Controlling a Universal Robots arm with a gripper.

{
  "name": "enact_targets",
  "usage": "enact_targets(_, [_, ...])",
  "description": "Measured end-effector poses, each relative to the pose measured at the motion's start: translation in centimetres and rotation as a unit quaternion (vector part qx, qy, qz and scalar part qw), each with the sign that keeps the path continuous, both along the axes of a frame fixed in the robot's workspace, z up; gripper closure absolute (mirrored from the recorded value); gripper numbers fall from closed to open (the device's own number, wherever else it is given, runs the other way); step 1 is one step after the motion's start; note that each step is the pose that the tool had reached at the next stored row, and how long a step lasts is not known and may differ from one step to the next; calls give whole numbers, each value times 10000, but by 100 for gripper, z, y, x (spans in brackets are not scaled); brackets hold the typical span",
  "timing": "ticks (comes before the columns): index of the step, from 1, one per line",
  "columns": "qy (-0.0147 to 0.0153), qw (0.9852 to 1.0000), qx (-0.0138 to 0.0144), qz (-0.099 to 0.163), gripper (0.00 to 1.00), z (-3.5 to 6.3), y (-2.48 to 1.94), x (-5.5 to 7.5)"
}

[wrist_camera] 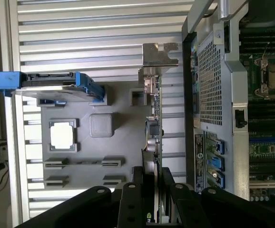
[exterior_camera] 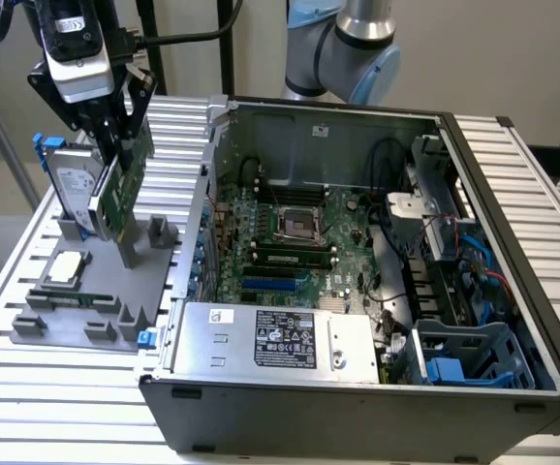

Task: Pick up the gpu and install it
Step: 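Pick up the gpu and move the gpu toward the slot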

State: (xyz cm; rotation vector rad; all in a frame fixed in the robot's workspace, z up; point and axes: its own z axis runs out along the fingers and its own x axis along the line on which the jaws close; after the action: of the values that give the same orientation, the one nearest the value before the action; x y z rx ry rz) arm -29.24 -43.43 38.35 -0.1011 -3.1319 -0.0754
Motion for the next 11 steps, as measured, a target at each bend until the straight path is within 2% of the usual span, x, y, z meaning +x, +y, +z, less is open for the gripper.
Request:
enact_targets(8, [1,10000,-1,0,73,1,0,0])
enact_targets(11, [2,10000,-1,1,73,40,0,18])
